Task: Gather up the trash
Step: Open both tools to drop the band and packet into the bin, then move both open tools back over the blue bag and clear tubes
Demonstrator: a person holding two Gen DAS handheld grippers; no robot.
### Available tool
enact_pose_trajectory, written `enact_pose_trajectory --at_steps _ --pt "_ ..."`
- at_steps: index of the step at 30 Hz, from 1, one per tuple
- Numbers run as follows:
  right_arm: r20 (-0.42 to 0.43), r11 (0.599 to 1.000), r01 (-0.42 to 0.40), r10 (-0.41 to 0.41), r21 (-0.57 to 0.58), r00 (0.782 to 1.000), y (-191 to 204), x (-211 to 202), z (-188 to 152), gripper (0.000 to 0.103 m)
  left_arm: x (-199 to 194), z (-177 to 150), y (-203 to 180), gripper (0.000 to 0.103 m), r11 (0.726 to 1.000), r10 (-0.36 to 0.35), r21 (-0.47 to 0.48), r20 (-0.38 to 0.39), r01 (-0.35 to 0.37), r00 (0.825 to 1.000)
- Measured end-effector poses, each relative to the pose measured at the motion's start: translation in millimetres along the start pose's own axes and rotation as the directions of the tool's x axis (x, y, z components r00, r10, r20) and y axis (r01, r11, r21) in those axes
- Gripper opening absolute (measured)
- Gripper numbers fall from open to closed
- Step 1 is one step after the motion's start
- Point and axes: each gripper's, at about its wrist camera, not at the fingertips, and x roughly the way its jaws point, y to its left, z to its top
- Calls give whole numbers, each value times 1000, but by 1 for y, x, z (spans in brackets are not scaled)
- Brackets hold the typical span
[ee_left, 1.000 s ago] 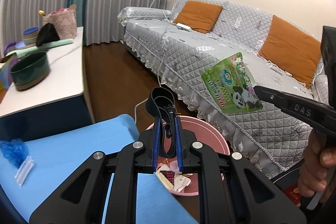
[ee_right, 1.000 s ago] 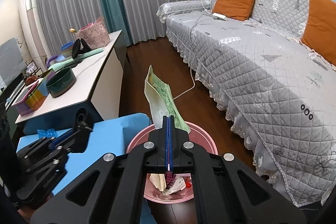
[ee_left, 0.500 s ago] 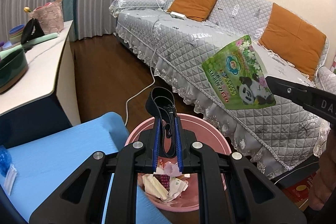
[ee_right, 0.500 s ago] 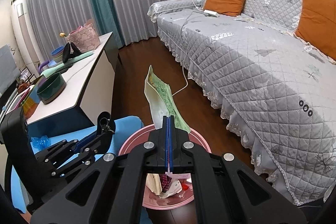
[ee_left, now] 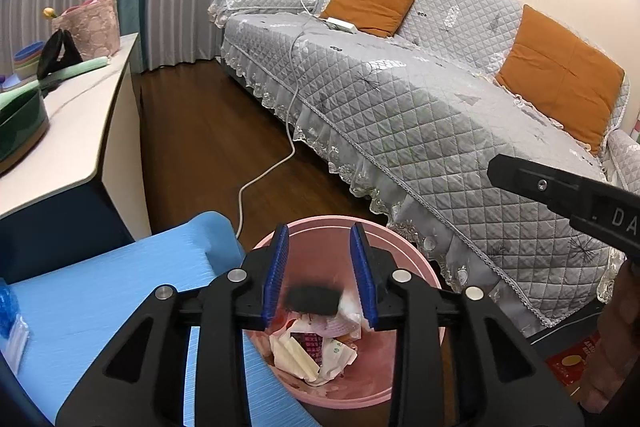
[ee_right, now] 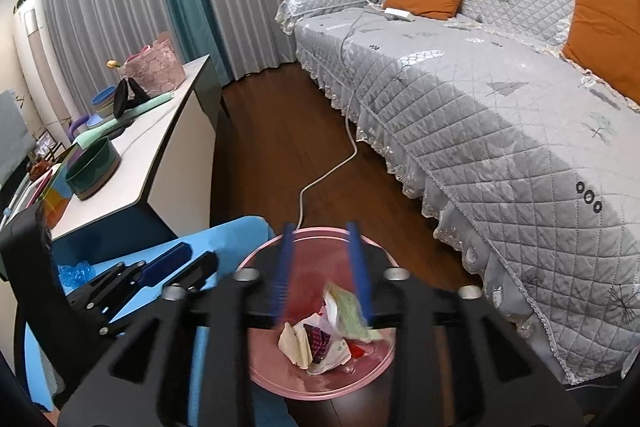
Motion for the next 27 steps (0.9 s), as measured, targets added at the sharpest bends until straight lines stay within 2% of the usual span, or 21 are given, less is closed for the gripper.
enact_pose_trajectory --at_steps 8,16,21,27 --pt "24 1000 -12 11 7 1000 6 -11 6 37 -25 2 15 32 999 33 -14 21 -32 999" --pt "65 998 -56 57 -10 996 34 -34 12 37 -75 3 41 32 996 88 -21 66 -87 994" --pt "95 995 -99 101 -29 990 56 -50 13 37 -116 8 67 32 989 145 -32 103 -143 984" --pt "122 988 -143 150 -64 981 86 -66 9 27 -166 9 108 32 976 212 -76 142 -203 967"
